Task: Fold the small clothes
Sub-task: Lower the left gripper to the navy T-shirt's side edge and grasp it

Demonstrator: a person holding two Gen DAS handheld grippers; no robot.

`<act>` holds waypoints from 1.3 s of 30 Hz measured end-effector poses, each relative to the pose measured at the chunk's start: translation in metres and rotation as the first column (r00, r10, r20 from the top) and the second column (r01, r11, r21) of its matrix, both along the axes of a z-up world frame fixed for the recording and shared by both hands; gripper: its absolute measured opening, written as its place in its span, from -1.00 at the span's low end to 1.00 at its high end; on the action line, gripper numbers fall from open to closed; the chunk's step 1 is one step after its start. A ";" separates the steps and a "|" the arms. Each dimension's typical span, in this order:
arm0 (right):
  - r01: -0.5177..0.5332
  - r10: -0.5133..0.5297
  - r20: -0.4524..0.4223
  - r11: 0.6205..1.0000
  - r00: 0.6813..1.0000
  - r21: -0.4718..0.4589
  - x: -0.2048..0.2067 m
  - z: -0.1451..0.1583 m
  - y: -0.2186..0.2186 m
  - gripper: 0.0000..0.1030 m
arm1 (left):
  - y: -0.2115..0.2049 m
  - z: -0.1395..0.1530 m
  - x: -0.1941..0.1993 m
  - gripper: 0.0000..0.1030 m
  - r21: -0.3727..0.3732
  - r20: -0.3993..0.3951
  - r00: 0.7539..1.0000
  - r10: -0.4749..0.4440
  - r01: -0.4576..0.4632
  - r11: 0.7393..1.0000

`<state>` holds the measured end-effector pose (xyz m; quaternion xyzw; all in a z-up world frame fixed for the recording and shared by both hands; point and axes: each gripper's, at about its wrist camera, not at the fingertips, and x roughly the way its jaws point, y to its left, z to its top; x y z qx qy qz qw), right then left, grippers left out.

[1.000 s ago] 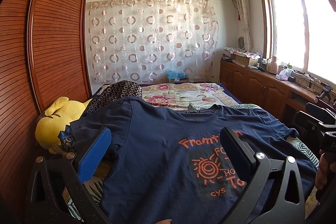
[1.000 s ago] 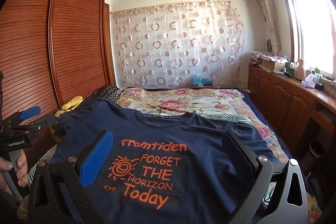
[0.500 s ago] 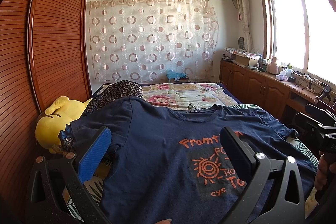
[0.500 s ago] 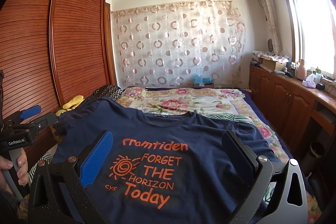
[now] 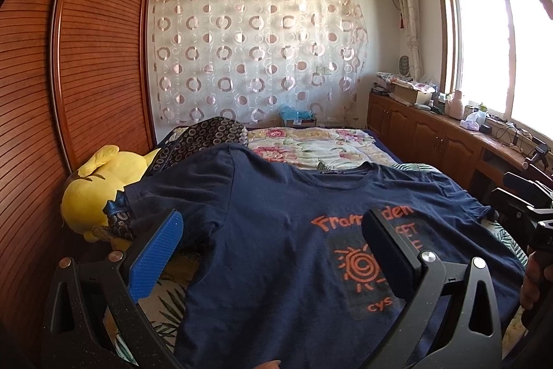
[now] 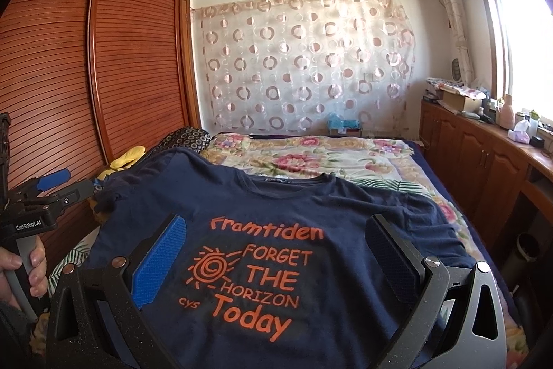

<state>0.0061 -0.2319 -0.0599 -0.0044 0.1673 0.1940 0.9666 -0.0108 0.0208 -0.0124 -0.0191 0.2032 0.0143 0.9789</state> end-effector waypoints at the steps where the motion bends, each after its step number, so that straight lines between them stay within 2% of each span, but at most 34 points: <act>1: -0.009 0.008 -0.008 1.000 1.000 -0.003 0.002 -0.002 0.002 1.00 | 0.003 -0.002 0.002 1.00 0.000 -0.006 1.000 0.006 -0.006 1.000; 17: -0.111 0.106 -0.101 0.993 0.989 -0.045 0.041 -0.005 0.012 1.00 | 0.076 -0.034 0.022 1.00 -0.032 -0.116 0.992 0.049 -0.053 0.998; 26: -0.184 0.170 -0.154 0.980 0.973 -0.081 0.055 -0.010 0.022 1.00 | 0.110 -0.036 0.040 1.00 -0.005 -0.154 0.986 0.064 -0.065 0.998; 31: -0.221 0.201 -0.169 0.969 0.965 -0.107 0.058 -0.007 0.024 1.00 | 0.138 -0.033 0.054 1.00 -0.035 -0.172 0.984 0.035 -0.041 0.999; 36: -0.247 0.223 -0.186 0.962 0.957 -0.116 0.060 -0.009 0.019 1.00 | 0.158 -0.032 0.073 0.75 -0.067 -0.201 0.979 0.019 -0.033 0.997; 38: -0.255 0.228 -0.192 0.959 0.954 -0.125 0.062 -0.007 0.020 1.00 | 0.165 -0.034 0.084 0.49 -0.089 -0.223 0.975 0.011 -0.032 0.995; 39: -0.260 0.233 -0.191 0.957 0.953 -0.130 0.062 -0.005 0.018 1.00 | 0.168 -0.035 0.088 0.44 -0.100 -0.232 0.973 0.007 -0.031 0.994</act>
